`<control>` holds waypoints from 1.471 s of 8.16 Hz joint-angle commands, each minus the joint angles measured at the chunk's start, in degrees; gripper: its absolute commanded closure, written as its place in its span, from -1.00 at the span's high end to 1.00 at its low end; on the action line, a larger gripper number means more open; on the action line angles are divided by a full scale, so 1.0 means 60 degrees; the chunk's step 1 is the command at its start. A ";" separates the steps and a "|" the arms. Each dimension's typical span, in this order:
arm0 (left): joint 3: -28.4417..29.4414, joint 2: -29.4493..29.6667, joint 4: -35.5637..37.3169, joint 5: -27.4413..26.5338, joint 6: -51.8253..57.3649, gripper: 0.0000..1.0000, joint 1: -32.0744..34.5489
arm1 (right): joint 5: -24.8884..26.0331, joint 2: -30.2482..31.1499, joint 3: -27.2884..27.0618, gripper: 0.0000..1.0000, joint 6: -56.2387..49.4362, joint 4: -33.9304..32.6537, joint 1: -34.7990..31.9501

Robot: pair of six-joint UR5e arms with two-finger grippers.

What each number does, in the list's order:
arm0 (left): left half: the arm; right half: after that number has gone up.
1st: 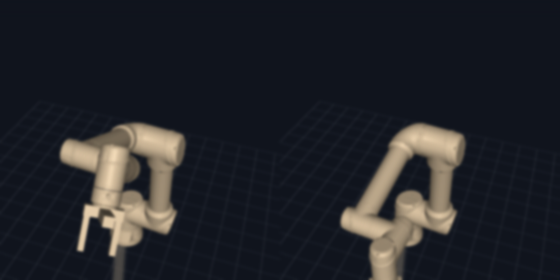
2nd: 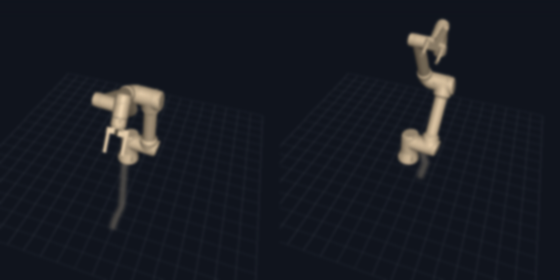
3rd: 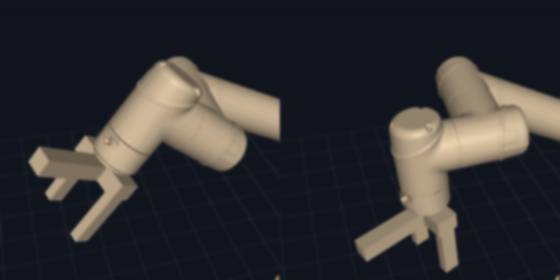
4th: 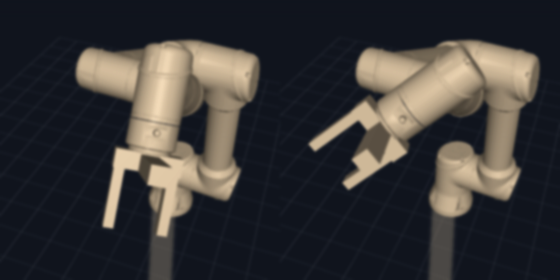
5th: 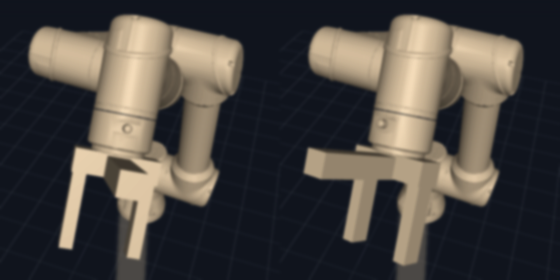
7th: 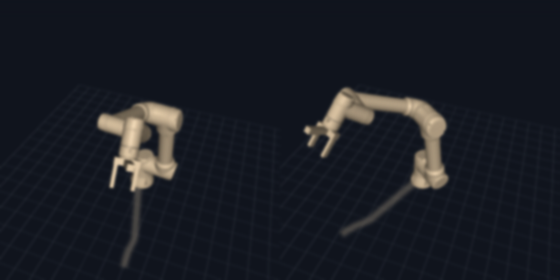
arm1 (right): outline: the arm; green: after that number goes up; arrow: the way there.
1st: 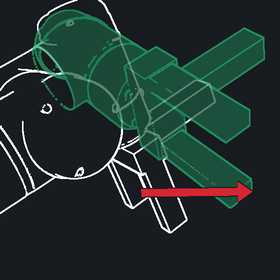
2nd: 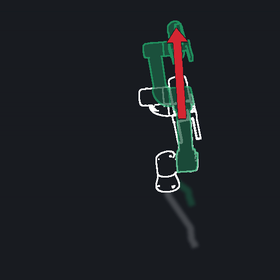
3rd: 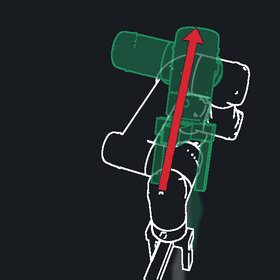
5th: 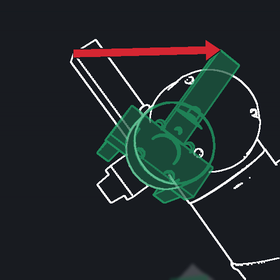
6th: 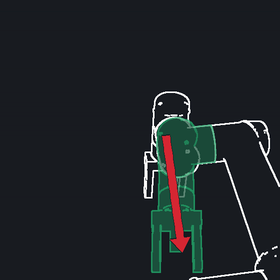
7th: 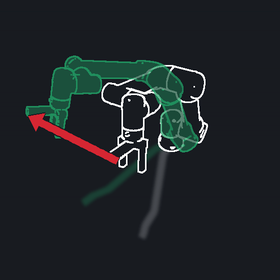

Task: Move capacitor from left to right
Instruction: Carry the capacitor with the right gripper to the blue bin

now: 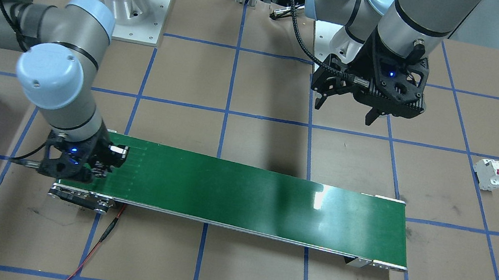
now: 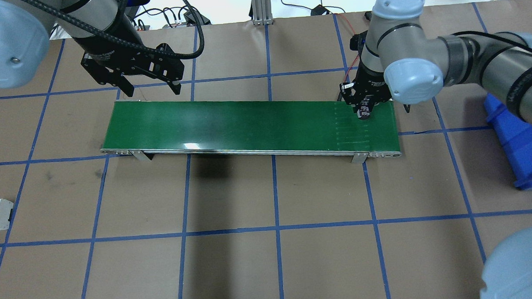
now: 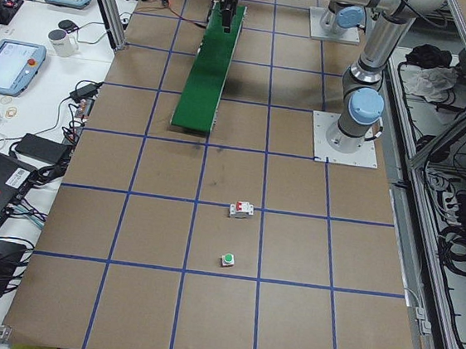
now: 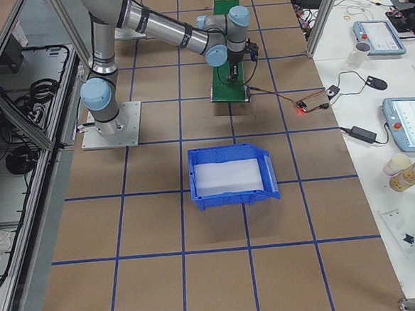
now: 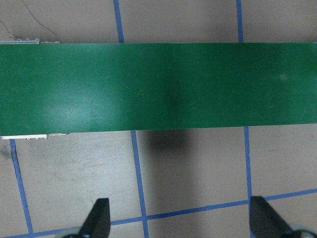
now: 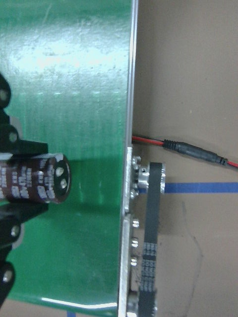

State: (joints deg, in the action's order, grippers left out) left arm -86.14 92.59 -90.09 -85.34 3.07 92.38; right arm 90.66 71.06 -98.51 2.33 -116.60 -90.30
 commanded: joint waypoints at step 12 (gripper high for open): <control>0.0001 -0.0021 0.0000 0.0000 0.0000 1.00 -0.0001 | 0.0638 -0.0604 0.0569 -0.82 -1.3202 -0.0456 0.7124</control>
State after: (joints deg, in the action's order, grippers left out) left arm -86.13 92.46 -90.09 -85.31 3.01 92.43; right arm 95.56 72.28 -94.45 -71.33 -115.30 -50.32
